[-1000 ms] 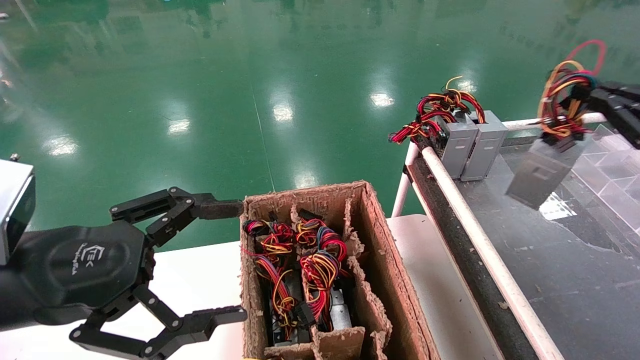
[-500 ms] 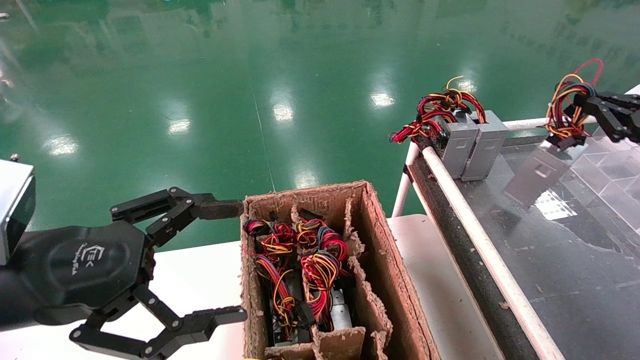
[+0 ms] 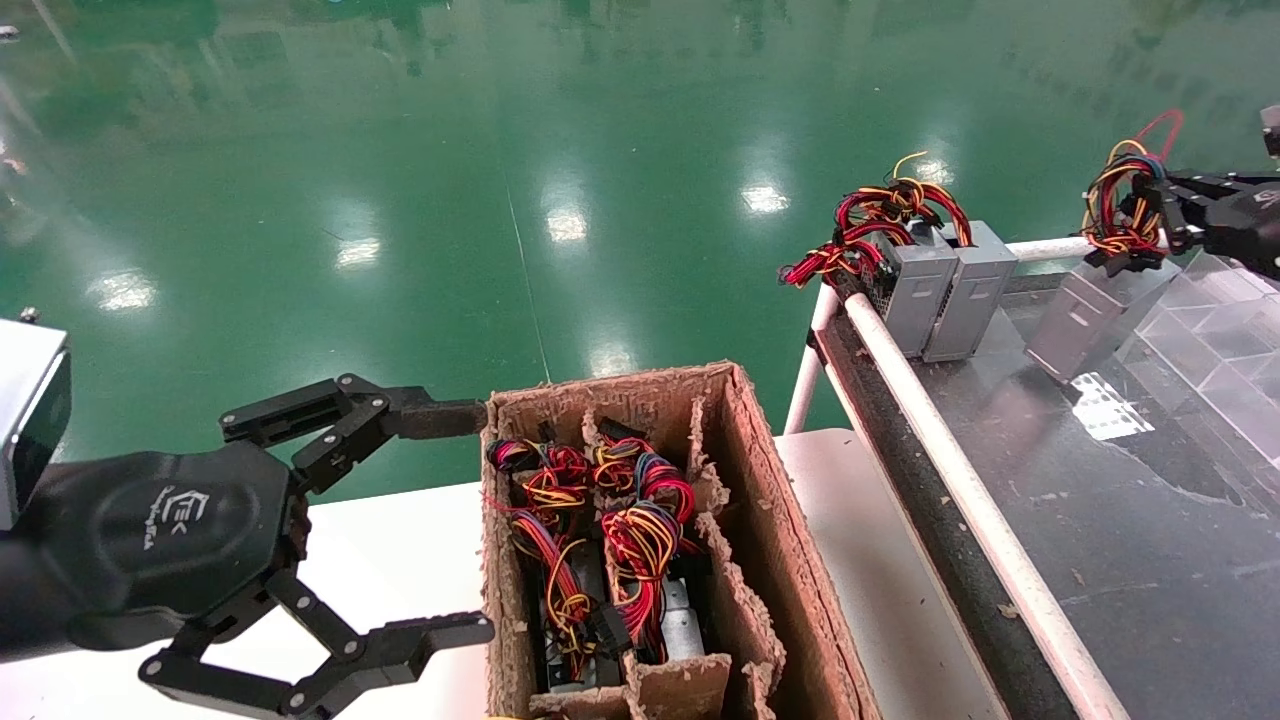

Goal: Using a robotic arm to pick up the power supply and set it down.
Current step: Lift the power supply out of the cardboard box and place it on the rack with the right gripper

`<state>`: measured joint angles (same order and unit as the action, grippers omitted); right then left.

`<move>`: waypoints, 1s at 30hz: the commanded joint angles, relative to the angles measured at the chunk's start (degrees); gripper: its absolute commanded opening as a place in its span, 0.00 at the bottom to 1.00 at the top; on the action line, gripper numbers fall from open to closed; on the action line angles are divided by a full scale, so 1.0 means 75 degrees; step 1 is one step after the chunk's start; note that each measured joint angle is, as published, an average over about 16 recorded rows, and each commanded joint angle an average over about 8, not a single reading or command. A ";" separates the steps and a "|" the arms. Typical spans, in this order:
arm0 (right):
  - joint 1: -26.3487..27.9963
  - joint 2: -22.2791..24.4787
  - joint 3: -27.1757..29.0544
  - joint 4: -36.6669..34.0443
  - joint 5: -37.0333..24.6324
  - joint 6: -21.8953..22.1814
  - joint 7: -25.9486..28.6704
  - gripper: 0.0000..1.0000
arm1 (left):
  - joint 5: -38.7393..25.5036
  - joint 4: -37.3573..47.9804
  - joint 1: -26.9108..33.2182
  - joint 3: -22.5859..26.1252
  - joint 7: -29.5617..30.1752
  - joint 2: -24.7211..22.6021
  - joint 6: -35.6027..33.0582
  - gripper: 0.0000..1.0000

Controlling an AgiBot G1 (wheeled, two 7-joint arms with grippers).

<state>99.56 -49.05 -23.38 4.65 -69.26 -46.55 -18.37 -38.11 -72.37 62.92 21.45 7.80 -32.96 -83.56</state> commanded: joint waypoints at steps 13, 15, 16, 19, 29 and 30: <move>0.0155 -0.0383 -0.0096 -0.0430 -0.0140 0.0128 -0.0182 0.00 | 0.0001 0.0000 0.0000 0.0001 0.0000 0.0000 0.0000 1.00; 0.0165 -0.0460 -0.0117 -0.0453 -0.0171 0.0158 -0.0203 0.00 | 0.0001 0.0000 0.0000 0.0001 0.0000 0.0000 0.0000 1.00; 0.0171 -0.0499 -0.0130 -0.0464 -0.0189 0.0182 -0.0215 0.00 | 0.0001 0.0000 0.0000 0.0001 0.0000 0.0000 0.0000 1.00; 0.0190 -0.0614 -0.0168 -0.0492 -0.0244 0.0295 -0.0256 0.00 | 0.0001 0.0000 0.0000 0.0001 -0.0001 0.0000 0.0000 1.00; 0.0290 -0.1010 -0.0255 -0.0564 -0.0370 0.0794 -0.0323 0.00 | 0.0001 0.0000 0.0000 0.0002 -0.0001 0.0001 0.0001 1.00; 0.0295 -0.1056 -0.0266 -0.0570 -0.0387 0.0837 -0.0328 0.00 | 0.0001 0.0000 0.0000 0.0002 -0.0001 0.0001 0.0001 1.00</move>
<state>101.79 -56.90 -25.37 0.39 -72.16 -40.26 -20.80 -38.10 -72.37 62.93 21.46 7.80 -32.95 -83.56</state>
